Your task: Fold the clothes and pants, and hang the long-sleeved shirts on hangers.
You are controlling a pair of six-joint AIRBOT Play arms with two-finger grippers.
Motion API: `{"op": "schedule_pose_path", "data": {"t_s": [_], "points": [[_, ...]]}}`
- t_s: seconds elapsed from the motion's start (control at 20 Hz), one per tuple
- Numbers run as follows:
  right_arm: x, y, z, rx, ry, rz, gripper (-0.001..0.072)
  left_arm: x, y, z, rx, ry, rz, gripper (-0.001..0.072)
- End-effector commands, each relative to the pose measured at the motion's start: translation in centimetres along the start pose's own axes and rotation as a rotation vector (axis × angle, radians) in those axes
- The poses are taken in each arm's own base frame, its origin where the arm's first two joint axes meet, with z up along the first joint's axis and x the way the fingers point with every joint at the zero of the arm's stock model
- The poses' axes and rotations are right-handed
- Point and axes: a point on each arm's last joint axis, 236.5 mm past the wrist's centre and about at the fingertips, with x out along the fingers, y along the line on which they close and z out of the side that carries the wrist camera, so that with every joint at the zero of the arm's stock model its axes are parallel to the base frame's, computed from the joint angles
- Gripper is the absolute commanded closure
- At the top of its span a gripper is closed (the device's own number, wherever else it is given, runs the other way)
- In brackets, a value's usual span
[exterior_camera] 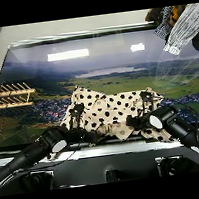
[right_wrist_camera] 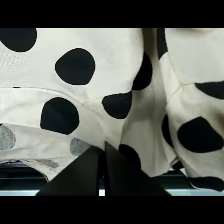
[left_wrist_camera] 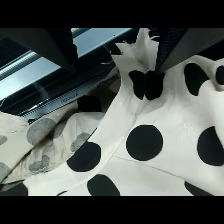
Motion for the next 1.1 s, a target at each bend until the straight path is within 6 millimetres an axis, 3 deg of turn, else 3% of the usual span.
{"op": "schedule_pose_path", "data": {"t_s": [0.0, 0.15, 0.25, 0.35, 0.4, 0.45, 0.55, 0.65, 0.8, 0.9, 1.05], "points": [[-0.1, 0.6, -0.6, 0.024, 0.026, 0.025, 0.0687, 1.7, 0.2, -0.5, -0.039, 0.019, 0.022, 0.0156], [-0.1, 1.0, -0.9, 0.036, 0.038, 0.041, 0.0687, 2.8, 1.5, -0.8, -0.084, 0.034, 0.071, 0.0160], [-0.1, 1.4, -1.2, 0.047, 0.051, 0.057, 0.0687, 3.6, 1.6, -0.4, -0.132, 0.016, 0.070, 0.0214], [-0.2, 1.8, -1.6, 0.053, 0.068, 0.074, 0.0687, 4.0, 1.2, 0.5, -0.210, -0.019, 0.049, 0.0430], [-0.2, 1.9, -1.9, 0.055, 0.080, 0.078, 0.0687, 4.1, 1.1, 0.7, -0.251, -0.028, 0.042, 0.0632], [-0.4, 1.8, -2.4, 0.046, 0.099, 0.074, 0.0688, 3.8, 1.1, 1.0, -0.263, -0.035, 0.039, 0.0692], [-1.8, 0.7, -2.7, 0.019, 0.099, 0.036, 0.0688, 2.0, 1.5, 1.9, -0.290, -0.026, 0.062, 0.0692], [-5.6, -0.8, -0.5, -0.024, 0.001, -0.034, 0.0688, -1.9, 2.1, 4.7, -0.262, -0.077, 0.100, 0.0692], [-13.5, -1.5, 3.1, -0.048, -0.141, -0.094, 0.0687, -9.9, 1.3, 9.6, -0.245, -0.210, 0.087, 0.0692], [-17.9, -0.1, 4.4, -0.047, -0.204, -0.040, 0.0688, -14.0, 0.1, 10.9, -0.205, -0.247, 0.069, 0.0693], [-23.5, 1.3, 5.6, -0.032, -0.299, 0.039, 0.0688, -17.5, -1.1, 10.6, -0.185, -0.233, 0.071, 0.0692]]}}
